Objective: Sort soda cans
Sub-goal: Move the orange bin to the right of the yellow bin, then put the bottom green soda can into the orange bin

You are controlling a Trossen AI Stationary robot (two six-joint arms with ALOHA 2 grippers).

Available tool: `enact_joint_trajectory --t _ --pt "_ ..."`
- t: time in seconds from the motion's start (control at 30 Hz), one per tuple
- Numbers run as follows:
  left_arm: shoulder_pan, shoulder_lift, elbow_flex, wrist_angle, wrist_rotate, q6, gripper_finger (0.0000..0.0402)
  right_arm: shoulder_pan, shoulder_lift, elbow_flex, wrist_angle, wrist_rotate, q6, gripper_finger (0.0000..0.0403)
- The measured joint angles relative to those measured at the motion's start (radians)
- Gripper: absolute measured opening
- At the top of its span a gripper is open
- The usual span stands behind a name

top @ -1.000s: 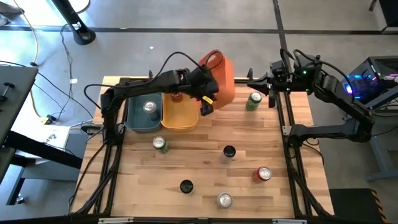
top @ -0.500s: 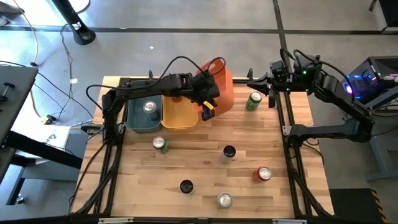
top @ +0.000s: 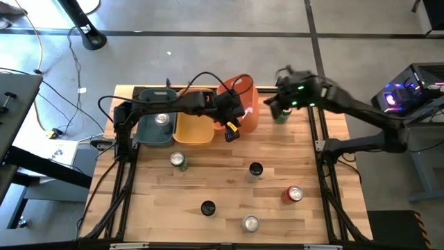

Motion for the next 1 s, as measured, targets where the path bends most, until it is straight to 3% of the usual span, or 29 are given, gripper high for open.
enact_joint_trajectory --t 0.27,0.53,1.0 --pt "-0.003 0.001 -0.018 0.002 -0.005 -0.005 0.0005 -0.043 0.144 -0.185 0.27 0.019 0.093 0.0" --pt "-0.01 0.001 -0.018 0.005 -0.008 0.044 0.003 -0.042 0.26 -0.204 0.378 0.01 0.099 0.0" --pt "-0.026 0.001 0.009 0.006 -0.032 0.041 0.0182 -0.042 0.26 -0.204 0.314 0.021 0.07 0.0"
